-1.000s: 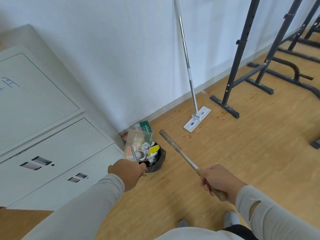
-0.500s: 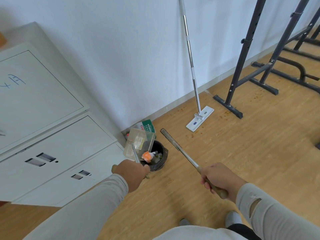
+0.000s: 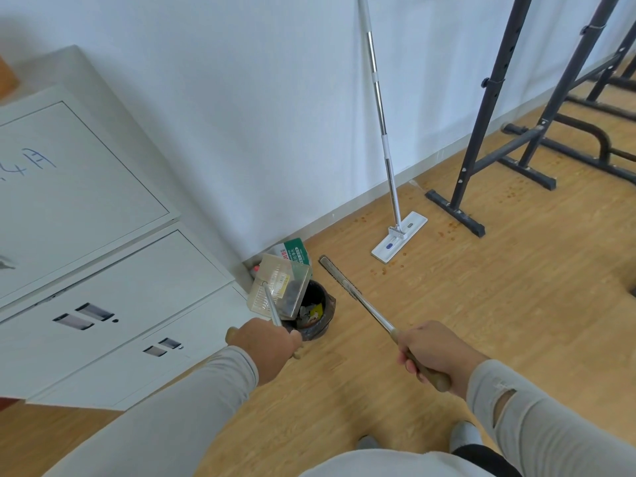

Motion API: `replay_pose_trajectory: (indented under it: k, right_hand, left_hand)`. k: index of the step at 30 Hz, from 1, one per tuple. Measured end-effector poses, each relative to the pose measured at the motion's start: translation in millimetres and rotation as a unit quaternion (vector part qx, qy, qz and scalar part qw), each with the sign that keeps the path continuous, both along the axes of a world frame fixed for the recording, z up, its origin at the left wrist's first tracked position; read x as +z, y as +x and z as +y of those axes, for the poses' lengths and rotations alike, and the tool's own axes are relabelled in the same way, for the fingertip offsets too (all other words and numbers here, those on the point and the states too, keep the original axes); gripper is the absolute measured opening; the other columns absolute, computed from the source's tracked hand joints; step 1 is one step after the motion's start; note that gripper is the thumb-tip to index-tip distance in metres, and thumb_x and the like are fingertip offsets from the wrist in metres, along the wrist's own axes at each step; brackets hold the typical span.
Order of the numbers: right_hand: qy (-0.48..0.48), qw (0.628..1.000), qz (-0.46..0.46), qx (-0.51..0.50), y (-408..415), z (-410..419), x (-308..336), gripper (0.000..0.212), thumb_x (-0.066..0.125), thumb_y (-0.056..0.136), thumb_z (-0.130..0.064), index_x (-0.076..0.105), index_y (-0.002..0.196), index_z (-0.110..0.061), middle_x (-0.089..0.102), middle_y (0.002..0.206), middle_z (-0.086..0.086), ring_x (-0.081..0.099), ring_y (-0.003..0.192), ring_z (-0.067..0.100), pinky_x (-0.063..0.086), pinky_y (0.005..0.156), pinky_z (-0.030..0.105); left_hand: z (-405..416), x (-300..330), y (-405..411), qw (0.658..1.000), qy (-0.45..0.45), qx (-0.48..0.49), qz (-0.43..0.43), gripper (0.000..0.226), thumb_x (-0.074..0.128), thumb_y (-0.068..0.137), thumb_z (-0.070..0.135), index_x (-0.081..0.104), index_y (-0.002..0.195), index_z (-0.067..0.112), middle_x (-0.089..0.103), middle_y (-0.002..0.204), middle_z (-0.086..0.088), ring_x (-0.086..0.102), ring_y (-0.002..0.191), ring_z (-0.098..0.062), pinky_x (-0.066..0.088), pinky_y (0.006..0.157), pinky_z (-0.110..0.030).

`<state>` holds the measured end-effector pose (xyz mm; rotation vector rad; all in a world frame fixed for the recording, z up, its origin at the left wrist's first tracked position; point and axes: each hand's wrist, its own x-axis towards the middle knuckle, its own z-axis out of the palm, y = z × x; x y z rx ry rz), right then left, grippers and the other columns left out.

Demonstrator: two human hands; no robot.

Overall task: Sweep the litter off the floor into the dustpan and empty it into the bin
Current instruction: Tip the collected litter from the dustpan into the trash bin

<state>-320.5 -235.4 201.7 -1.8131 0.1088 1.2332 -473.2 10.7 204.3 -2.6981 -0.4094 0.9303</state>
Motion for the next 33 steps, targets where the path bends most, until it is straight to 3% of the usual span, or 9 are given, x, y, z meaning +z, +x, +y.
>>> replay_pose_trajectory:
  k: [3, 6, 8, 13, 28, 33]
  right_hand:
    - [0.000, 1.000, 0.004, 0.001, 1, 0, 1, 0.008, 0.051, 0.089, -0.002, 0.059, 0.088, -0.002, 0.063, 0.070, 0.015, 0.050, 0.043, 0.017, 0.037, 0.041, 0.021]
    - [-0.002, 1.000, 0.001, 0.006, 1, 0, 2, 0.008, 0.052, 0.090, -0.003, 0.059, 0.087, -0.003, 0.063, 0.070, 0.014, 0.050, 0.044, 0.017, 0.038, 0.042, 0.022]
    - [-0.003, 1.000, 0.001, 0.006, 1, 0, 4, 0.008, 0.052, 0.089, -0.002, 0.060, 0.086, -0.002, 0.063, 0.070, 0.014, 0.050, 0.045, 0.017, 0.038, 0.042, 0.023]
    - [-0.004, 1.000, 0.008, -0.003, -2, 0, 7, 0.009, 0.051, 0.089, -0.002, 0.058, 0.084, -0.003, 0.062, 0.073, 0.016, 0.049, 0.045, 0.017, 0.037, 0.040, 0.020]
    - [0.007, 1.000, -0.001, -0.005, -3, -2, 11, 0.012, 0.054, 0.089, -0.002, 0.060, 0.079, -0.004, 0.062, 0.068, 0.014, 0.049, 0.045, 0.017, 0.036, 0.042, 0.021]
    - [0.014, 1.000, 0.008, -0.016, 4, -8, 18, 0.009, 0.054, 0.089, -0.001, 0.063, 0.089, 0.001, 0.063, 0.070, 0.015, 0.050, 0.046, 0.017, 0.037, 0.042, 0.023]
  left_hand:
    - [-3, -1, -1, 0.999, 0.001, -0.032, 0.032, 0.038, 0.054, 0.097, 0.012, 0.047, 0.130, 0.029, 0.065, 0.110, 0.004, 0.062, 0.101, -0.031, 0.051, 0.080, -0.055]
    - [-12, -3, -8, 0.993, 0.023, -0.085, 0.075, 0.043, 0.058, 0.098, 0.010, 0.044, 0.137, 0.022, 0.056, 0.091, -0.003, 0.055, 0.083, -0.032, 0.048, 0.078, -0.058]
    - [-12, -8, -16, 0.991, 0.039, -0.101, 0.083, 0.046, 0.062, 0.098, 0.013, 0.042, 0.139, 0.020, 0.059, 0.090, -0.005, 0.053, 0.078, -0.030, 0.048, 0.076, -0.059]
    - [-5, -6, -18, 0.994, 0.030, -0.085, 0.054, 0.029, 0.059, 0.101, 0.018, 0.048, 0.128, 0.021, 0.069, 0.105, -0.004, 0.060, 0.084, -0.033, 0.050, 0.074, -0.058]
    - [-15, 11, -15, 0.999, 0.019, -0.048, 0.015, 0.037, 0.054, 0.099, 0.012, 0.045, 0.132, 0.027, 0.066, 0.116, -0.001, 0.064, 0.099, -0.034, 0.053, 0.078, -0.057]
    - [-14, 18, -11, 1.000, 0.016, -0.023, -0.001, 0.038, 0.053, 0.096, 0.009, 0.044, 0.128, 0.028, 0.066, 0.111, 0.001, 0.065, 0.096, -0.031, 0.052, 0.075, -0.051]
